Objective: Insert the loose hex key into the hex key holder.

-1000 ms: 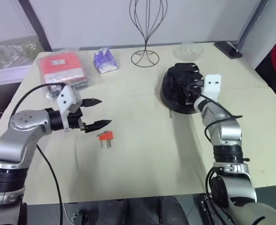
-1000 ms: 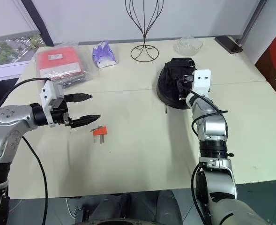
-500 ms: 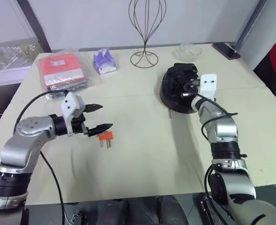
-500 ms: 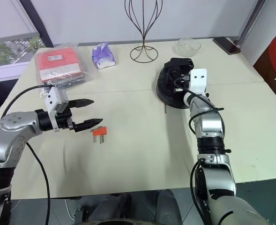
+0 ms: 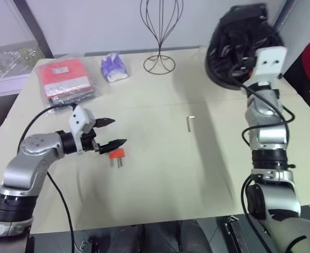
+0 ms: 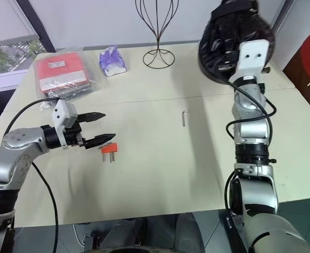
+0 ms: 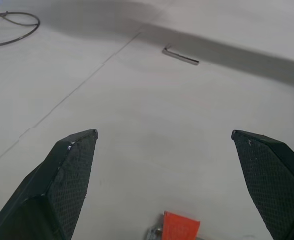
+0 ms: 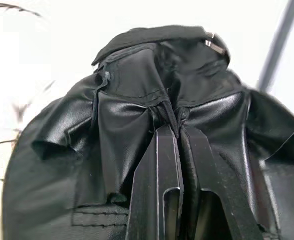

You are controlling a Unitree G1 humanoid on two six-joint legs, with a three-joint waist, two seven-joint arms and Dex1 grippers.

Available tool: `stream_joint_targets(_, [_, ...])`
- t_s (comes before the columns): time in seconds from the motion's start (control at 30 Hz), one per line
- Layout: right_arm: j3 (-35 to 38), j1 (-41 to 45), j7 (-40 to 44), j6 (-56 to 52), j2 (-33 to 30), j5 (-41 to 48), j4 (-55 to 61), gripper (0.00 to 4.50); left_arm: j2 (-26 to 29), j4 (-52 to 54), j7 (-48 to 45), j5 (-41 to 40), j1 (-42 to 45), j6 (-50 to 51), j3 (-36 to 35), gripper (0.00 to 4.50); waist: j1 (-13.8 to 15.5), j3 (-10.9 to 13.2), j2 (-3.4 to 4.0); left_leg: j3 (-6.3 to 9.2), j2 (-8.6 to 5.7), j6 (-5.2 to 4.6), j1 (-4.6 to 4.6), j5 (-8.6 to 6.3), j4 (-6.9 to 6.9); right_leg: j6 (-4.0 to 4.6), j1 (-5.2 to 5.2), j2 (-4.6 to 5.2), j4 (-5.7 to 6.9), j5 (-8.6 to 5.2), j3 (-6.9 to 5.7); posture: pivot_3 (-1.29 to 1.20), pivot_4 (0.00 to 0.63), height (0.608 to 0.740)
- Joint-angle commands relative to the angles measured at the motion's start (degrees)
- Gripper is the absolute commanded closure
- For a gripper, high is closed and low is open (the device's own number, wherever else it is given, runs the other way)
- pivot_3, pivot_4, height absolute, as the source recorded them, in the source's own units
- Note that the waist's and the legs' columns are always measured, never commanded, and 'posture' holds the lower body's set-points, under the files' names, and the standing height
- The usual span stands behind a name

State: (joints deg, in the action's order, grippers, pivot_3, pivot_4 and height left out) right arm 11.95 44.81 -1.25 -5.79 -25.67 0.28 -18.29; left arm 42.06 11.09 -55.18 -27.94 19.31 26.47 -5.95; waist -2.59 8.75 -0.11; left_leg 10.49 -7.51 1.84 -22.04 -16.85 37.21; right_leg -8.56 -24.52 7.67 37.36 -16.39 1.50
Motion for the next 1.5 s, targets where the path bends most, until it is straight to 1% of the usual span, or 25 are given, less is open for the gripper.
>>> stream_joint_targets(0.03, [2.2, -0.6, -2.9, -3.4, -2.1, -1.7, 0.6, 4.46, 0.2, 1.1, -0.2, -0.3, 1.9, -0.6, -0.3, 0.00, 0.0, 0.0, 0.00, 0.00, 0.00, 0.00, 0.00, 0.00, 0.01, 0.00, 0.00, 0.00, 0.00, 0.00, 0.00, 0.00, 0.150, 0.740])
stream_joint_targets(0.17, [4.2, -2.6, -6.7, -8.7, -3.3, -2.5, 0.8, 4.46, -0.6, 1.0, 0.1, -0.2, 2.6, -0.7, 0.4, 0.00, 0.0, 0.0, 0.01, -0.01, 0.00, 0.00, -0.01, 0.00, -0.01, 0.00, -0.01, 0.01, -0.01, 0.00, 0.01, 0.00, 0.150, 0.740])
stream_joint_targets(0.27, [5.8, -4.2, -8.4, -11.9, -2.9, -1.7, 1.3, 4.46, -1.2, -0.2, 0.0, 0.6, 2.3, -1.5, 1.0, 0.00, 0.0, 0.0, 0.00, -0.01, 0.00, 0.00, -0.02, 0.00, -0.01, 0.00, -0.01, 0.01, -0.01, 0.00, 0.01, 0.00, 0.150, 0.740])
stream_joint_targets(0.37, [6.5, -5.1, -8.7, -14.4, -3.0, -1.6, 2.0, 3.50, -1.3, -0.3, -0.2, 0.6, 2.3, -1.6, 1.1, 0.00, -0.1, 0.0, 0.01, -0.07, 0.02, 0.00, -0.01, 0.00, 0.01, 0.00, -0.01, 0.00, 0.00, 0.00, 0.01, 0.00, 0.150, 0.740])
stream_joint_targets(0.4, [6.3, -5.5, -8.6, -14.9, -3.5, -2.0, 2.3, 3.02, -1.3, -0.4, -0.3, 0.6, 2.3, -1.6, 1.1, 0.00, -0.1, 0.0, 0.02, -0.09, 0.03, 0.00, -0.01, 0.00, 0.00, 0.00, -0.01, 0.00, 0.00, 0.00, 0.01, 0.00, 0.150, 0.740])
stream_joint_targets(0.57, [6.4, -6.7, -8.2, -17.8, -4.9, -2.9, 4.0, 0.39, -1.1, -1.5, -0.5, 1.2, 2.2, -2.4, 1.1, 0.00, 0.0, 0.0, 0.02, -0.11, 0.03, 0.00, 0.00, 0.00, 0.01, 0.00, -0.02, 0.01, 0.02, 0.00, 0.02, 0.00, 0.150, 0.740])
stream_joint_targets(0.6, [6.3, -7.3, -7.9, -18.6, -5.0, -2.9, 5.0, 0.04, -1.1, -1.6, -0.5, 1.3, 2.2, -2.5, 1.1, 0.00, 0.0, 0.0, 0.02, -0.11, 0.03, 0.00, 0.00, 0.00, 0.01, 0.00, -0.02, 0.01, 0.02, 0.00, 0.02, 0.00, 0.150, 0.740])
stream_joint_targets(0.7, [5.8, -9.5, -5.7, -20.3, -5.5, -2.5, 9.6, 0.04, -1.3, -2.0, -0.4, 1.6, 2.1, -2.7, 1.0, 0.00, 0.1, 0.0, 0.02, -0.10, 0.03, 0.00, -0.01, 0.00, 0.02, 0.00, -0.01, 0.01, 0.02, 0.01, 0.02, 0.00, 0.150, 0.740])
stream_joint_targets(0.73, [5.5, -10.2, -4.6, -19.3, -5.8, -2.3, 11.6, 0.04, -1.3, -2.3, -0.3, 1.7, 2.2, -2.8, 0.9, 0.00, 0.1, 0.0, 0.02, -0.10, 0.03, 0.00, -0.01, 0.00, 0.03, 0.00, -0.01, 0.01, 0.02, 0.01, 0.02, 0.00, 0.150, 0.740])
stream_joint_targets(0.87, [1.9, -13.9, 5.5, -8.0, -8.7, -1.4, 18.7, 0.04, -1.9, -4.9, 1.3, 2.3, 2.8, -4.0, -0.3, 0.00, 0.0, 0.0, 0.02, -0.12, 0.02, 0.00, -0.01, 0.00, 0.04, -0.02, -0.01, 0.01, 0.03, 0.01, 0.02, 0.00, 0.150, 0.740])
stream_joint_targets(0.93, [0.9, -15.2, 13.0, -5.9, -8.6, 3.5, 21.5, 0.04, -2.3, -6.9, 2.6, 2.3, 3.2, -4.6, -1.6, 0.00, -0.1, 0.0, 0.02, -0.13, 0.04, 0.00, 0.00, 0.00, 0.04, -0.02, -0.01, 0.00, 0.03, 0.01, 0.02, 0.00, 0.150, 0.740])
stream_joint_targets(1.0, [-1.1, -15.6, 22.4, -6.8, -8.0, 10.0, 24.6, 0.04, -1.6, -8.1, 3.1, 1.5, 2.7, -4.0, -3.8, 0.00, -0.2, 0.0, 0.01, -0.14, 0.06, 0.00, 0.01, 0.00, 0.04, -0.03, -0.01, -0.01, 0.03, 0.02, 0.01, 0.00, 0.150, 0.740])
stream_joint_targets(1.07, [-2.8, -15.5, 27.8, -8.4, -7.7, 13.6, 26.1, 0.04, -0.6, -8.2, 2.7, 0.8, 1.8, -3.4, -5.2, 0.00, -0.2, 0.0, 0.01, -0.14, 0.09, 0.00, 0.01, 0.00, 0.05, -0.03, -0.01, -0.02, 0.03, 0.02, 0.01, 0.00, 0.150, 0.740])
stream_joint_targets(1.13, [-5.5, -15.3, 32.8, -12.7, -6.8, 18.0, 27.9, 0.04, 1.2, -6.4, 0.1, -1.5, -0.7, -1.5, -6.9, 0.00, -0.1, 0.0, 0.01, -0.13, 0.08, -0.01, 0.00, 0.00, 0.05, -0.02, -0.01, -0.01, 0.02, 0.02, 0.01, 0.00, 0.150, 0.740])
stream_joint_targets(1.2, [-9.4, -15.2, 38.1, -16.7, -5.0, 22.4, 29.8, 0.04, 4.3, -4.3, -2.9, -3.5, -4.4, 0.7, -8.8, 0.00, 0.0, 0.0, 0.01, -0.13, 0.09, -0.01, 0.00, 0.00, 0.02, -0.02, -0.01, 0.01, -0.01, 0.02, 0.01, 0.00, 0.150, 0.740])
stream_joint_targets(1.27, [-14.0, -15.0, 43.0, -17.7, -3.2, 23.7, 29.0, 0.04, 7.7, -2.7, -5.6, -3.9, -8.7, 1.3, -10.8, 0.00, 0.0, 0.0, 0.01, -0.11, 0.11, -0.01, 0.00, -0.01, 0.00, -0.01, -0.01, 0.00, -0.02, 0.03, 0.01, 0.00, 0.150, 0.740])
stream_joint_targets(1.33, [-17.9, -14.4, 47.3, -16.8, -1.9, 22.8, 25.7, 0.04, 10.2, -1.2, -7.8, -4.1, -12.6, 1.1, -12.5, 0.00, -0.1, 0.0, 0.00, -0.10, 0.12, -0.01, 0.00, -0.01, 0.00, 0.01, -0.03, -0.02, -0.03, 0.04, 0.00, 0.00, 0.150, 0.740])
stream_joint_targets(1.43, [-21.0, -12.7, 51.3, -15.2, -0.2, 21.7, 20.8, 0.04, 12.2, 0.2, -9.3, -4.3, -16.1, 0.8, -14.0, 0.00, 0.5, 0.0, 0.01, -0.09, 0.11, -0.01, 0.01, -0.01, 0.04, 0.04, 0.01, -0.02, -0.02, 0.06, -0.01, 0.00, 0.150, 0.740])
stream_joint_targets(1.5, [-25.0, -10.2, 54.7, -12.4, 2.2, 19.2, 15.2, 0.04, 13.1, 1.5, -10.0, -4.2, -18.9, 0.7, -15.7, 0.00, 0.7, 0.0, 0.00, -0.05, 0.08, -0.01, 0.00, -0.01, 0.14, 0.06, 0.08, 0.00, -0.03, 0.07, -0.05, 0.00, 0.150, 0.740])
